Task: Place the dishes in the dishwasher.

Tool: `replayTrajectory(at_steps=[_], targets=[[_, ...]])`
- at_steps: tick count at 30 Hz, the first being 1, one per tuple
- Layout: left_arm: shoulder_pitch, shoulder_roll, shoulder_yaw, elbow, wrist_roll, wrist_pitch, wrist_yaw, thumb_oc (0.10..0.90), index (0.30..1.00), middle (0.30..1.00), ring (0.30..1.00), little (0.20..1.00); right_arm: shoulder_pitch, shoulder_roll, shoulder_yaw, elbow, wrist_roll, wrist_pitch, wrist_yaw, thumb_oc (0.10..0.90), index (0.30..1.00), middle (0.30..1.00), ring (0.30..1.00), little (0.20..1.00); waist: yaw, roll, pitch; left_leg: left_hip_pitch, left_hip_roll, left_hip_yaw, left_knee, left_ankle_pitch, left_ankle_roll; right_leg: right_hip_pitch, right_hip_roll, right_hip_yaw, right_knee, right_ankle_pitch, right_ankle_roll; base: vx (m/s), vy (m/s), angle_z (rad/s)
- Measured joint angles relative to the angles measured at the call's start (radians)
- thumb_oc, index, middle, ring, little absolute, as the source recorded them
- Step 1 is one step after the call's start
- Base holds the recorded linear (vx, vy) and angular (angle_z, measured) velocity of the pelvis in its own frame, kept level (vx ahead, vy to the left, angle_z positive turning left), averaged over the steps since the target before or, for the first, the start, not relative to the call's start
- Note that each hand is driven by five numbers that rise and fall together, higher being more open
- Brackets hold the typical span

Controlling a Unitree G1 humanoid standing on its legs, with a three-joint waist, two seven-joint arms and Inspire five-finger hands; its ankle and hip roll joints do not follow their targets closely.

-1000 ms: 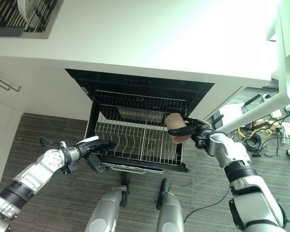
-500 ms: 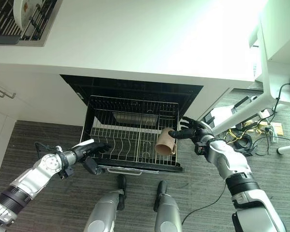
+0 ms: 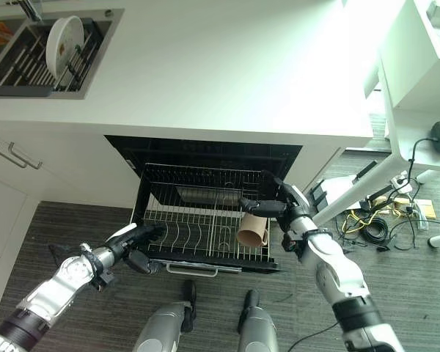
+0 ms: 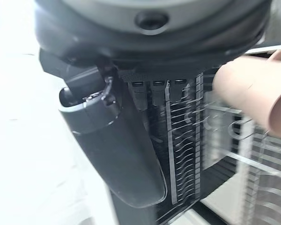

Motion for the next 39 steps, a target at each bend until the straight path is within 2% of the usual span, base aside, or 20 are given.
replayTrajectory(at_steps=[1,2,5,12,18,20,21,22,23,25,27,29,30,32,34,35,36,37,38,39], targets=[[0.087,-0.068,0.077,-0.004,-0.002,-0.047,0.020,0.800,0.900,0.900,0.900,0.900,0.086,0.046,-0.050,-0.061,-0.012,-0.020,0.018,0.800,0.900,0.900,0.900,0.900,-0.002,-0.004,-0.022,0.008,-0.001,0.000,0.002,-0.005,-0.001,0.005,-0.002,-0.001,0.009,-0.009,0.000,0.11,-0.127,0.03],[0.175,-0.143,0.170,-0.029,-0.104,-0.098,0.048,0.800,0.900,0.900,0.900,0.900,0.144,0.071,-0.096,-0.088,-0.013,-0.048,0.030,0.800,0.900,0.900,0.900,0.900,0.000,-0.009,-0.040,0.024,0.002,-0.004,0.002,-0.006,-0.005,0.022,0.001,-0.003,0.009,-0.018,-0.001,0.11,-0.145,0.10],[0.213,-0.254,0.326,-0.099,-0.201,-0.197,0.076,0.800,0.900,0.900,0.900,0.900,0.174,0.123,-0.162,-0.099,-0.054,-0.071,0.065,0.800,0.900,0.900,0.900,0.900,0.004,-0.037,-0.067,0.035,0.004,-0.018,0.001,-0.011,-0.010,0.031,0.002,-0.014,0.024,-0.038,-0.007,0.07,-0.103,0.12],[0.188,-0.247,0.397,-0.206,-0.312,-0.356,0.106,0.800,0.900,0.900,0.900,0.900,0.172,0.125,-0.188,-0.125,-0.091,-0.132,0.120,0.800,0.900,0.900,0.900,0.900,0.000,-0.047,-0.139,0.042,0.009,-0.015,0.001,-0.014,-0.013,0.033,0.006,-0.013,0.034,-0.055,-0.004,0.07,-0.095,0.00],[0.220,-0.280,0.402,-0.231,-0.443,-0.359,0.070,0.800,0.900,0.900,0.900,0.900,0.211,0.108,-0.192,-0.164,-0.092,-0.137,0.135,0.800,0.900,0.900,0.900,0.900,0.001,-0.048,-0.142,0.091,0.014,0.018,-0.039,-0.016,-0.016,0.057,0.012,-0.002,0.048,-0.069,-0.017,0.10,-0.068,-0.05],[0.214,-0.281,0.380,-0.232,-0.489,-0.357,0.057,0.800,0.900,0.900,0.900,0.900,0.209,0.063,-0.191,-0.157,-0.092,-0.141,0.134,0.800,0.900,0.900,0.900,0.900,0.001,-0.053,-0.139,0.095,0.022,0.060,-0.045,0.027,-0.033,0.042,-0.004,0.002,0.087,-0.084,-0.020,0.04,0.233,0.06],[0.199,-0.280,0.365,-0.222,-0.508,-0.360,0.047,0.800,0.900,0.900,0.900,0.900,0.198,0.056,-0.191,-0.139,-0.102,-0.146,0.130,0.800,0.900,0.900,0.900,0.900,0.001,-0.072,-0.130,0.087,0.019,0.074,-0.027,0.050,-0.078,0.042,-0.034,-0.005,0.092,-0.093,-0.036,0.04,0.487,0.12],[0.181,-0.281,0.334,-0.203,-0.511,-0.363,0.039,0.800,0.900,0.900,0.900,0.900,0.186,0.059,-0.197,-0.116,-0.123,-0.147,0.127,0.800,0.900,0.900,0.900,0.900,-0.011,-0.098,-0.115,0.065,0.043,0.075,0.051,0.013,-0.083,0.049,-0.045,-0.007,0.087,-0.079,-0.028,0.06,0.614,0.11],[0.177,-0.285,0.308,-0.193,-0.511,-0.370,0.038,0.800,0.900,0.900,0.900,0.900,0.184,0.057,-0.204,-0.106,-0.128,-0.147,0.128,0.800,0.900,0.900,0.900,0.900,-0.019,-0.093,-0.117,0.052,0.088,0.052,0.106,-0.009,-0.099,0.054,-0.041,-0.005,0.088,-0.078,-0.021,0.07,0.733,-0.02],[0.198,-0.287,0.292,-0.195,-0.509,-0.373,0.023,0.800,0.900,0.900,0.900,0.900,0.174,0.048,-0.214,-0.106,-0.128,-0.152,0.137,0.800,0.900,0.900,0.900,0.900,-0.041,-0.082,-0.112,0.083,0.167,-0.049,0.091,-0.048,-0.101,0.052,-0.029,0.029,0.103,-0.081,-0.005,0.05,0.628,-0.33],[0.216,-0.289,0.299,-0.194,-0.509,-0.385,0.022,0.800,0.900,0.900,0.900,0.900,0.155,0.021,-0.225,-0.117,-0.126,-0.152,0.137,0.800,0.900,0.900,0.900,0.900,-0.047,-0.076,-0.106,0.146,0.171,-0.148,0.039,-0.074,-0.086,0.019,-0.020,0.118,0.112,-0.077,0.015,0.01,0.446,-0.93],[0.199,-0.289,0.306,-0.191,-0.509,-0.391,0.025,0.800,0.900,0.900,0.900,0.900,0.148,-0.018,-0.266,-0.155,-0.126,-0.152,0.132,0.800,0.900,0.900,0.900,0.900,-0.062,-0.052,-0.101,0.158,0.185,-0.110,0.035,-0.101,-0.112,-0.022,-0.029,0.180,0.108,-0.046,0.058,-0.01,0.489,-0.87],[0.179,-0.285,0.311,-0.191,-0.510,-0.391,0.023,0.800,0.900,0.900,0.900,0.900,0.147,-0.014,-0.287,-0.164,-0.126,-0.155,0.121,0.800,0.900,0.900,0.900,0.900,-0.071,-0.047,-0.098,0.156,0.173,-0.074,0.050,-0.127,-0.174,-0.024,-0.049,0.198,0.095,-0.025,0.083,0.01,0.403,-0.33],[0.135,-0.280,0.333,-0.185,-0.512,-0.395,0.016,0.800,0.900,0.900,0.900,0.900,0.174,0.029,-0.312,-0.171,-0.125,-0.172,0.104,0.800,0.900,0.900,0.900,0.900,-0.084,-0.104,-0.088,0.098,0.111,-0.016,0.153,-0.169,-0.120,-0.012,-0.129,0.213,0.009,0.042,0.121,0.03,0.361,-0.19],[0.114,-0.262,0.342,-0.180,-0.512,-0.397,0.008,0.800,0.900,0.900,0.900,0.900,0.230,0.084,-0.329,-0.200,-0.118,-0.185,0.104,0.800,0.900,0.900,0.900,0.900,-0.085,-0.132,-0.089,0.039,0.049,-0.009,0.247,-0.215,-0.067,0.013,-0.184,0.201,-0.090,0.115,0.081,0.00,0.416,-0.04],[0.123,-0.242,0.349,-0.147,-0.513,-0.396,-0.004,0.800,0.900,0.900,0.900,0.900,0.254,0.166,-0.318,-0.214,-0.117,-0.193,0.107,0.800,0.900,0.900,0.900,0.900,-0.074,-0.124,-0.081,0.022,0.020,0.021,0.289,-0.240,-0.020,0.015,-0.216,0.151,-0.137,0.288,0.067,-0.07,0.595,-0.95],[0.180,-0.243,0.389,-0.140,-0.512,-0.397,-0.004,0.800,0.900,0.900,0.900,0.900,0.245,0.192,-0.239,-0.214,-0.124,-0.194,0.112,0.800,0.900,0.900,0.900,0.900,-0.015,-0.108,-0.081,0.049,0.042,0.132,0.258,-0.231,0.032,-0.001,-0.230,-0.040,-0.218,0.464,0.036,-0.10,0.603,-1.41],[0.206,-0.250,0.410,-0.139,-0.512,-0.397,-0.002,0.800,0.900,0.900,0.900,0.900,0.242,0.191,-0.203,-0.214,-0.130,-0.194,0.121,0.800,0.900,0.900,0.900,0.900,0.013,-0.108,-0.080,0.065,0.042,0.176,0.250,-0.225,0.044,0.001,-0.249,-0.184,-0.139,0.366,0.008,-0.05,0.489,-1.63],[0.232,-0.252,0.424,-0.146,-0.512,-0.396,-0.003,0.800,0.900,0.900,0.900,0.900,0.236,0.189,-0.177,-0.214,-0.132,-0.194,0.123,0.800,0.900,0.900,0.900,0.900,0.036,-0.102,-0.077,0.077,0.042,0.205,0.238,-0.233,0.065,0.022,-0.245,-0.269,-0.075,0.268,0.007,-0.02,0.264,-0.94],[0.256,-0.252,0.431,-0.167,-0.513,-0.395,-0.002,0.800,0.900,0.900,0.900,0.900,0.222,0.177,-0.156,-0.219,-0.147,-0.194,0.117,0.800,0.900,0.900,0.900,0.900,0.052,-0.081,-0.076,0.073,0.051,0.211,0.232,-0.234,0.073,0.050,-0.207,-0.284,-0.016,0.152,0.021,0.01,0.250,-0.45]])
